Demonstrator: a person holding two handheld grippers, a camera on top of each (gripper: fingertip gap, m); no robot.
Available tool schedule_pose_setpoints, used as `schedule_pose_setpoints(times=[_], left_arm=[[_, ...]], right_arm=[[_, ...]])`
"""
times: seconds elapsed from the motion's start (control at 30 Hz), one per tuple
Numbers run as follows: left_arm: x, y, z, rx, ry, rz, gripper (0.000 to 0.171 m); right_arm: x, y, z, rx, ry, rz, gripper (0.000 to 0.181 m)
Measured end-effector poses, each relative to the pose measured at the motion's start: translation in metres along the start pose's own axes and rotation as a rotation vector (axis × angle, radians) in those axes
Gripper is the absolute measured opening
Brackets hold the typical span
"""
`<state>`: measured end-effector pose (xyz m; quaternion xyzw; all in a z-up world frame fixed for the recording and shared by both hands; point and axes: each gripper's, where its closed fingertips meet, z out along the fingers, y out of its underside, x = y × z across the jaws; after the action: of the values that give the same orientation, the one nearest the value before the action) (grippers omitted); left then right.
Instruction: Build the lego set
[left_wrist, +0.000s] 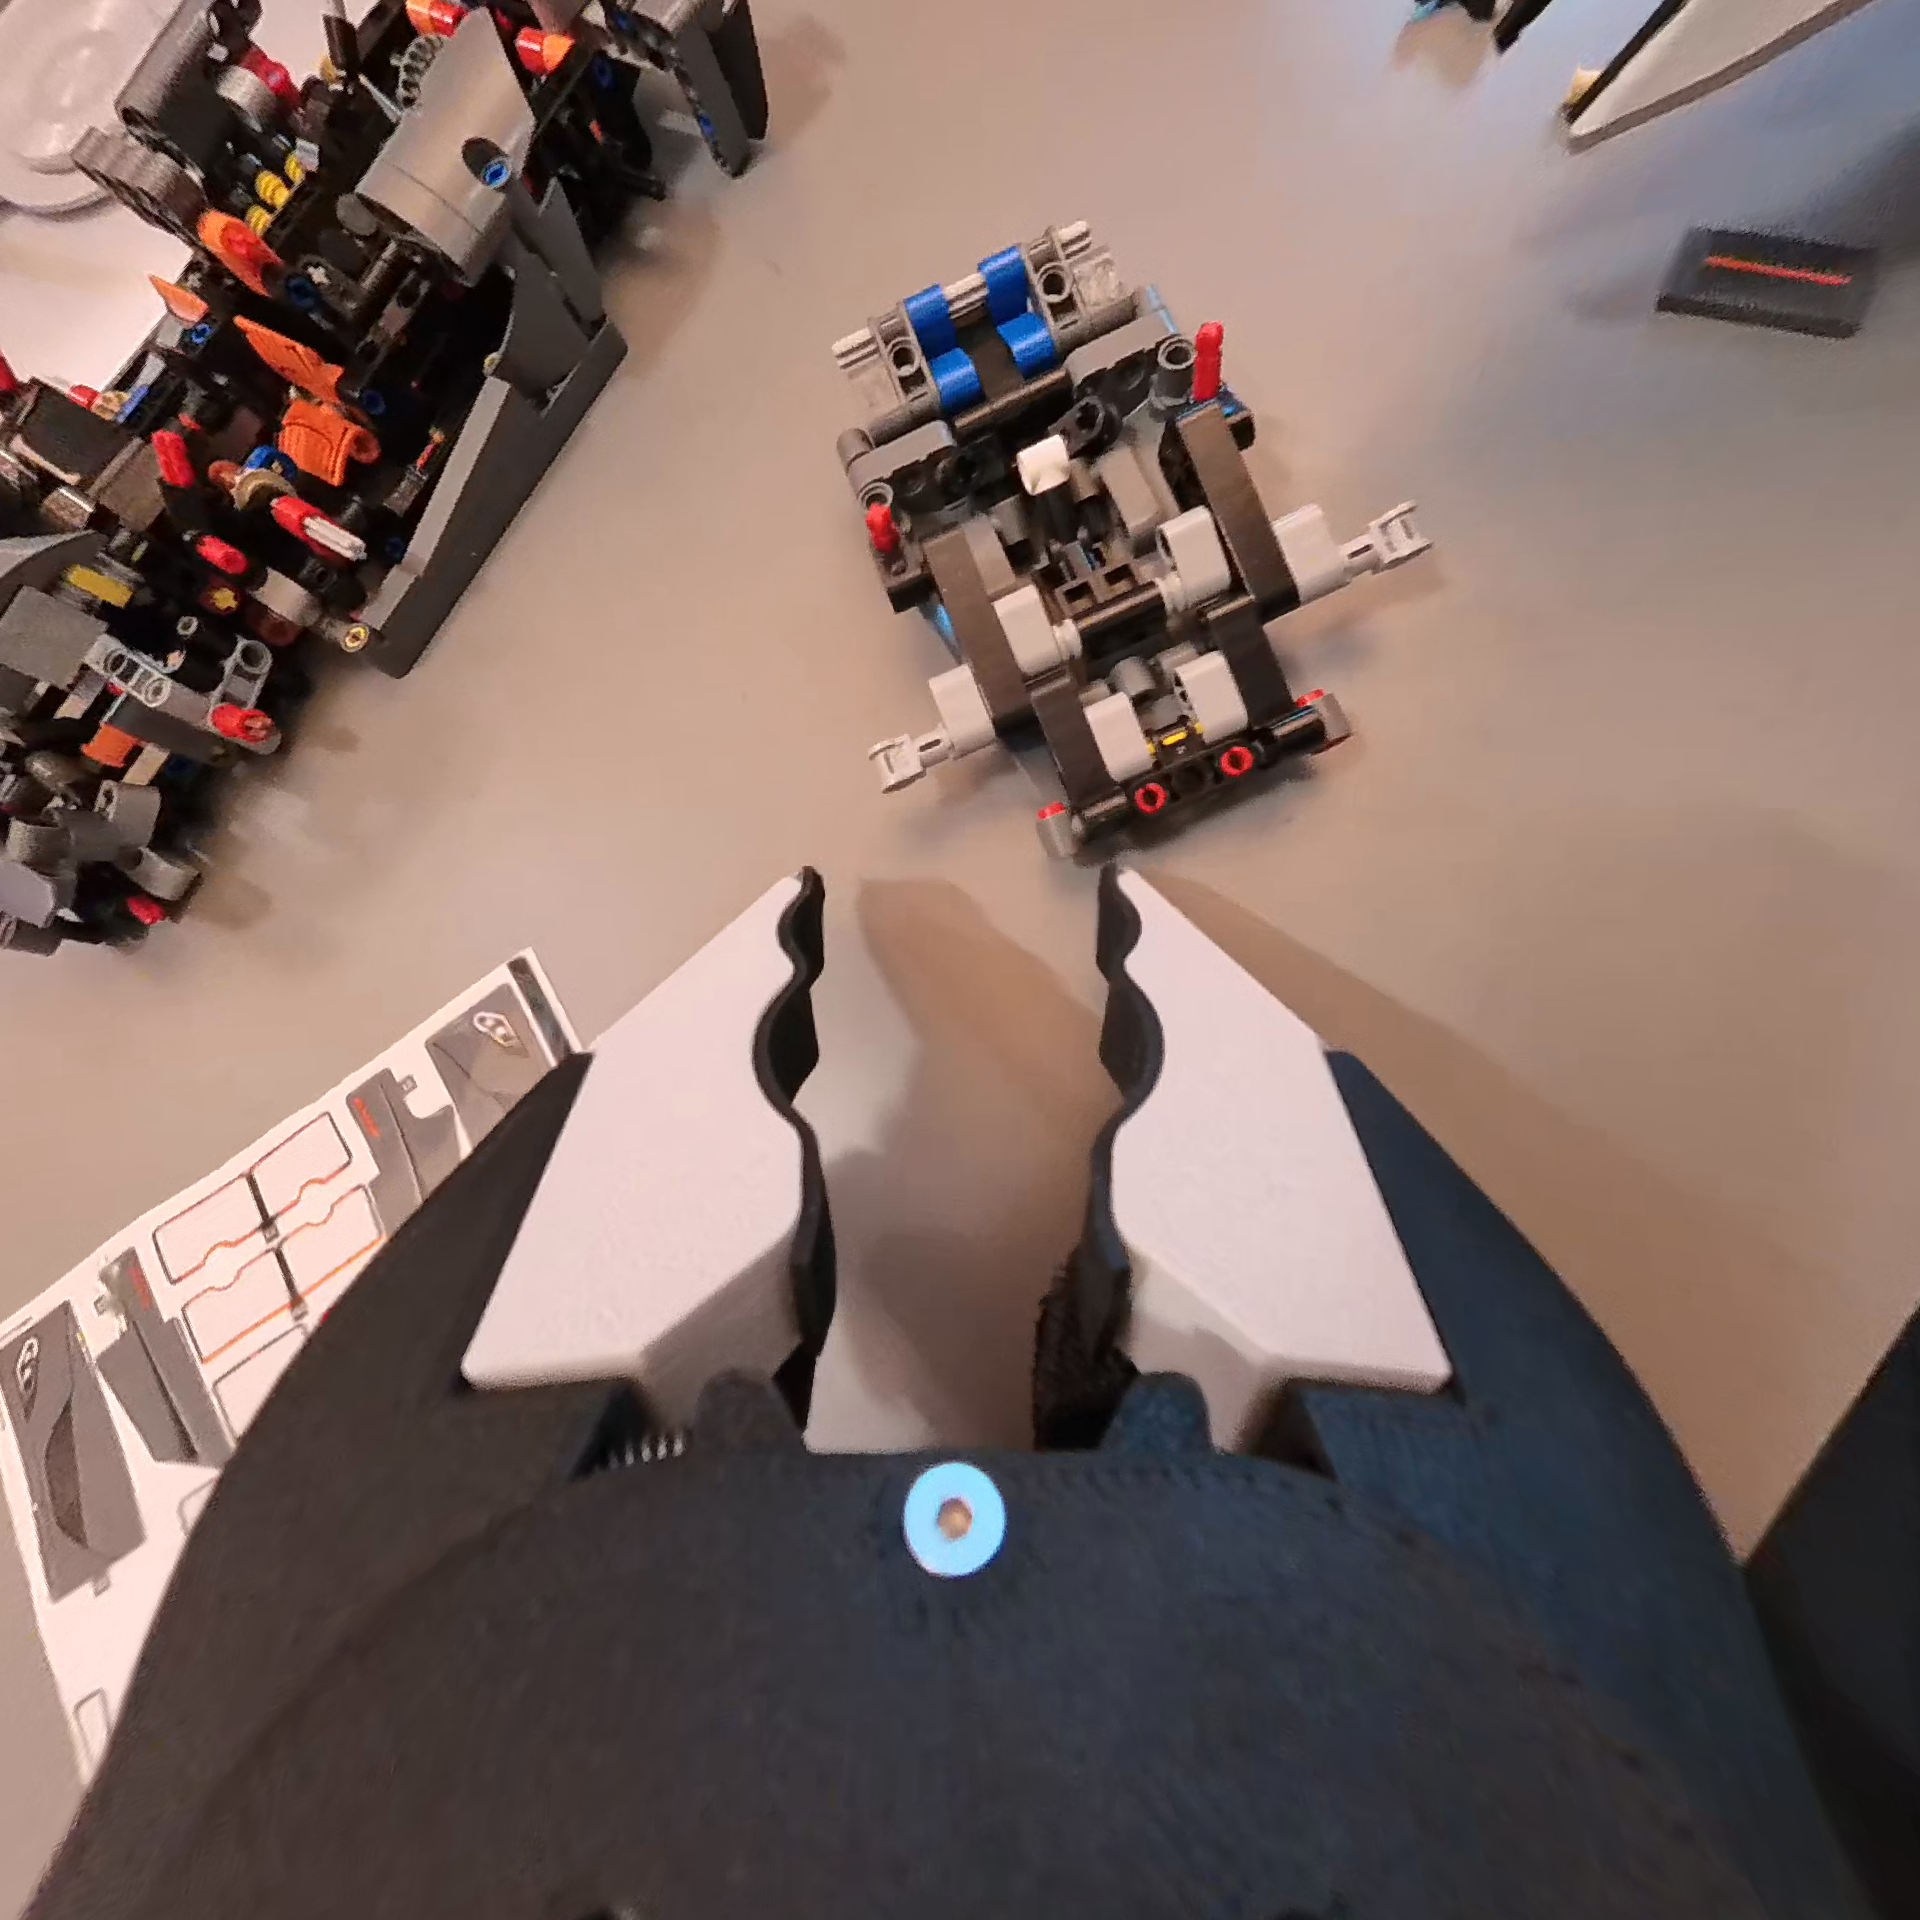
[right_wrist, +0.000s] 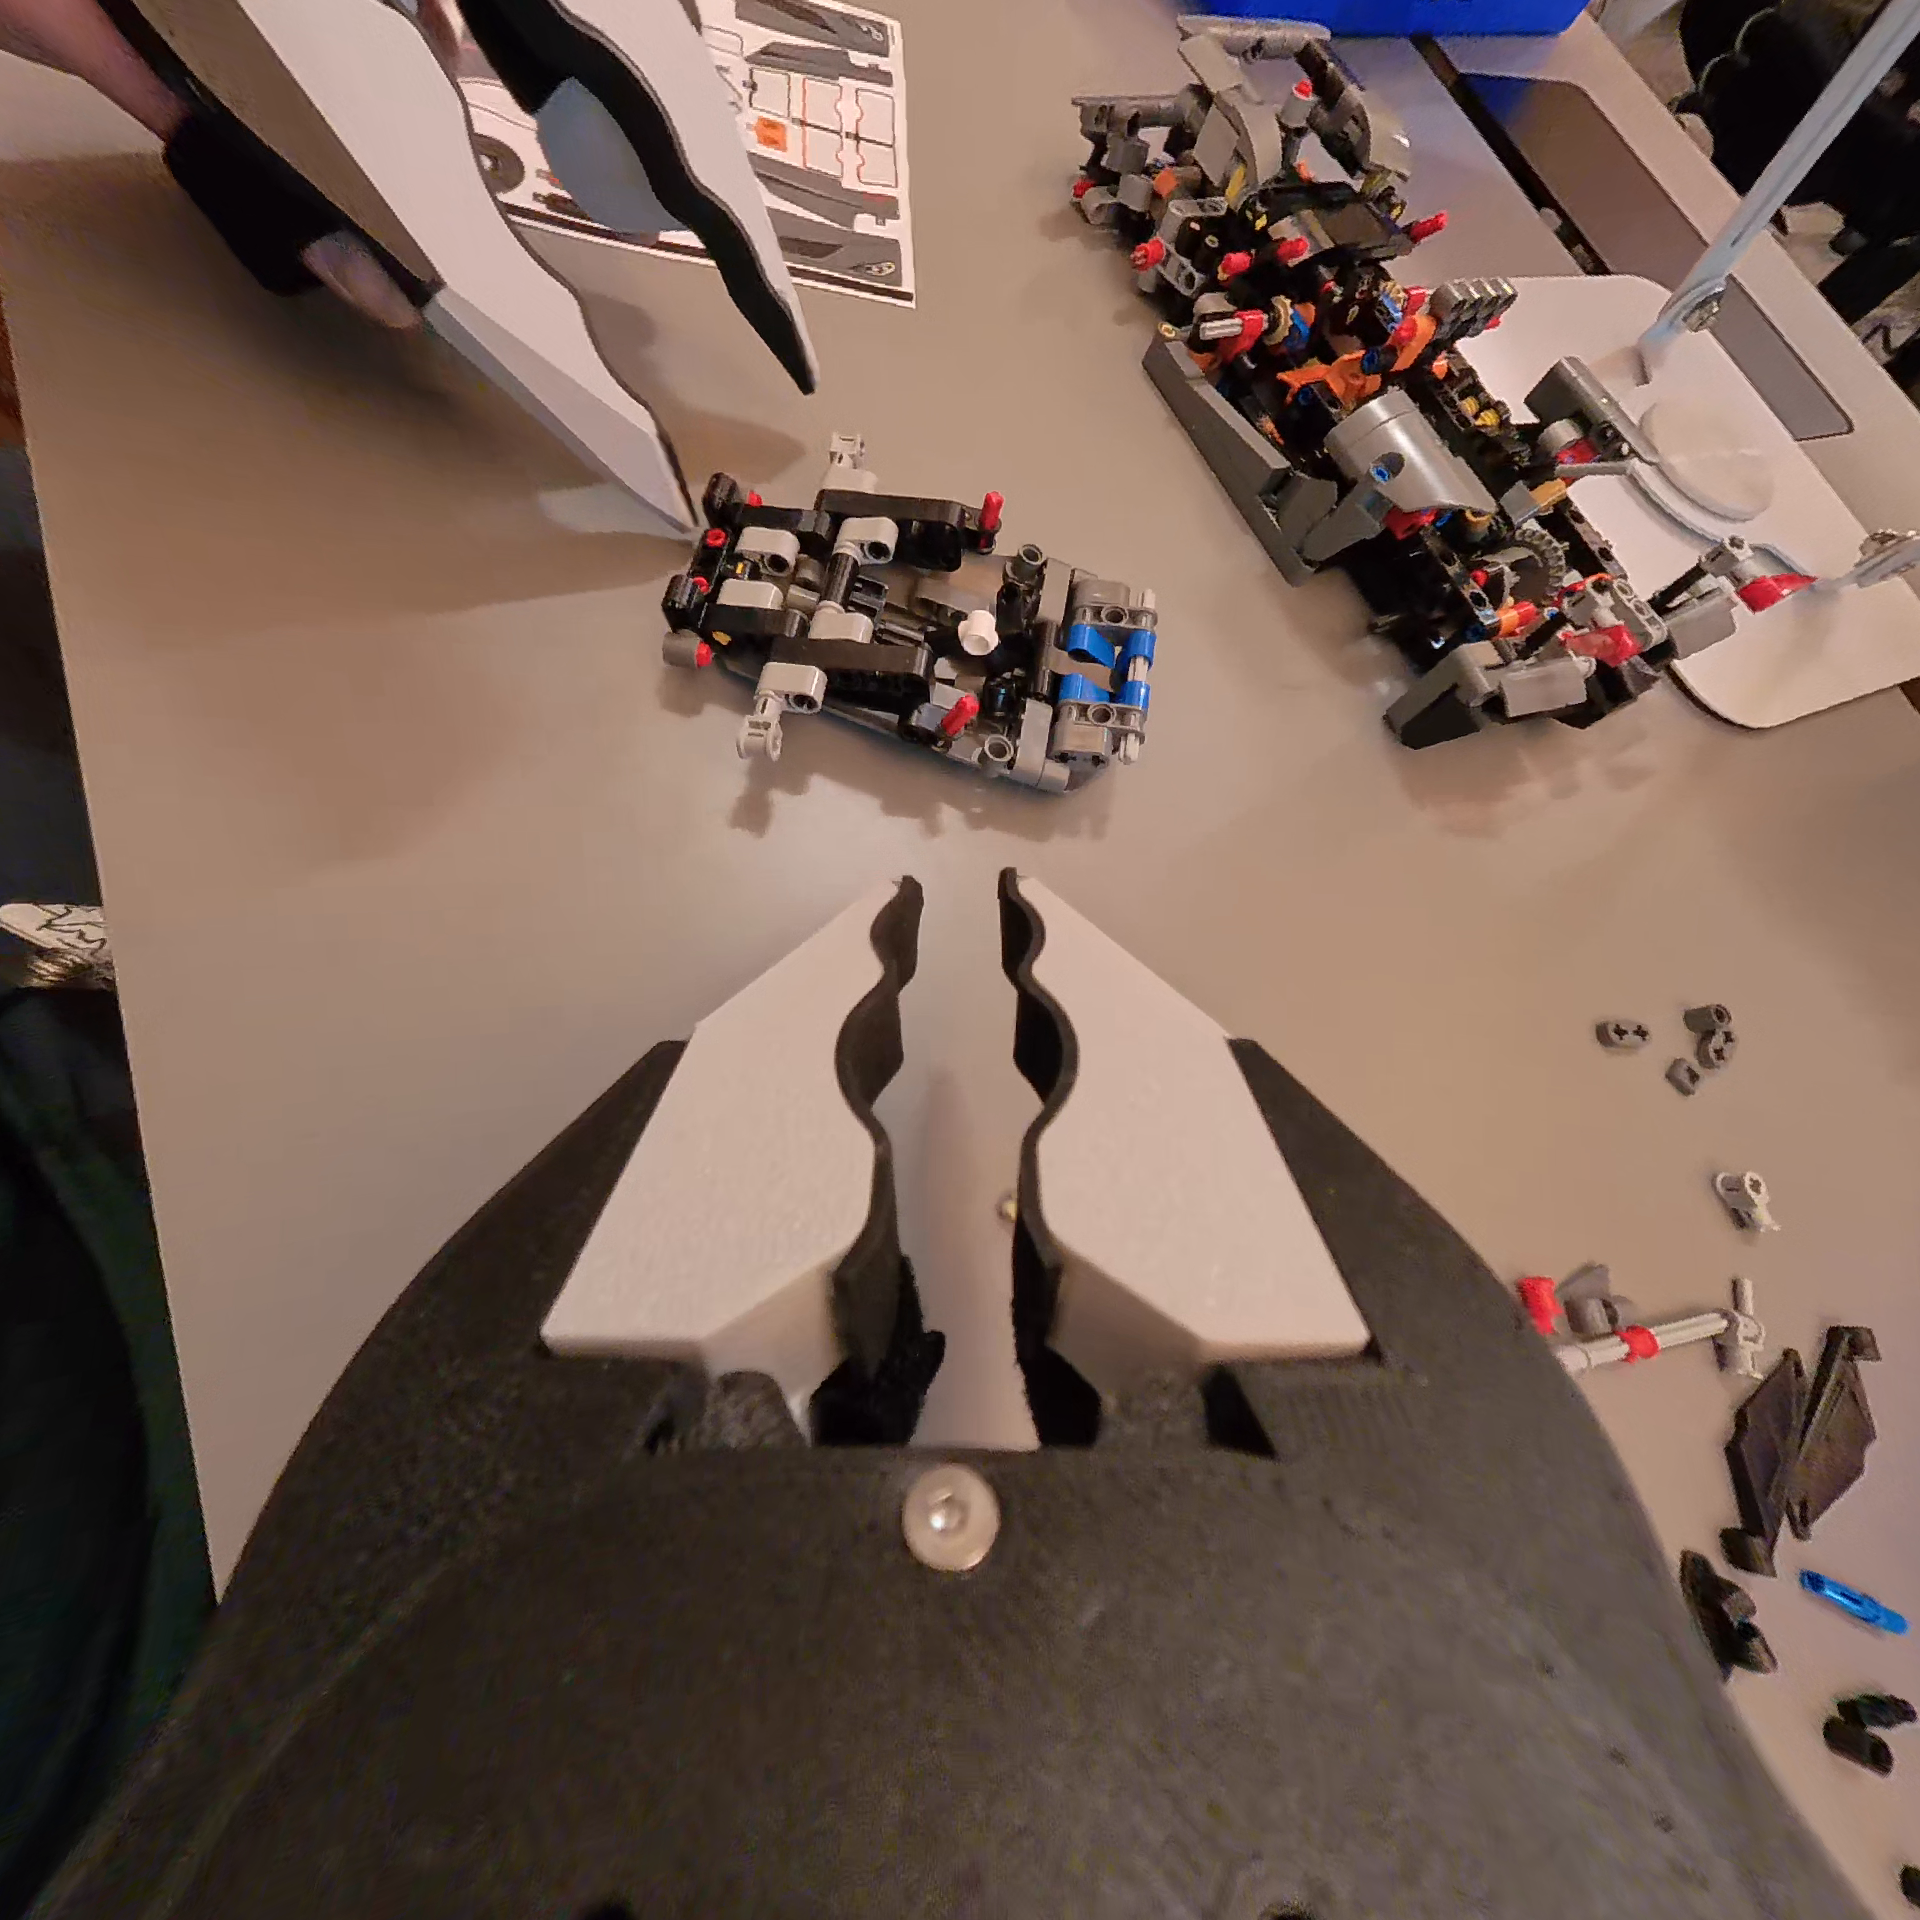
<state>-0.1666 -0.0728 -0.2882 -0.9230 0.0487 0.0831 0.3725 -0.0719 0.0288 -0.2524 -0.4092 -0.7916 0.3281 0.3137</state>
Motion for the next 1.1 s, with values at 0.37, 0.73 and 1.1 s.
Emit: schedule_pose_setpoints(times=[0.37,0.73,1.1], left_arm=[[0.021,-0.004,-0.008,0.049,0.029,-0.062,0.059],[0.037,-0.014,-0.003,0.048,0.018,-0.159,0.069],[0.035,-0.022,0.016,0.008,-0.055,-0.158,0.056]], right_arm=[[0.002,0.009,-0.010,0.007,0.007,0.032,0.014],[-0.004,0.018,-0.018,0.021,-0.001,0.046,0.014],[-0.033,0.029,-0.041,0.046,-0.077,-0.055,0.022]])
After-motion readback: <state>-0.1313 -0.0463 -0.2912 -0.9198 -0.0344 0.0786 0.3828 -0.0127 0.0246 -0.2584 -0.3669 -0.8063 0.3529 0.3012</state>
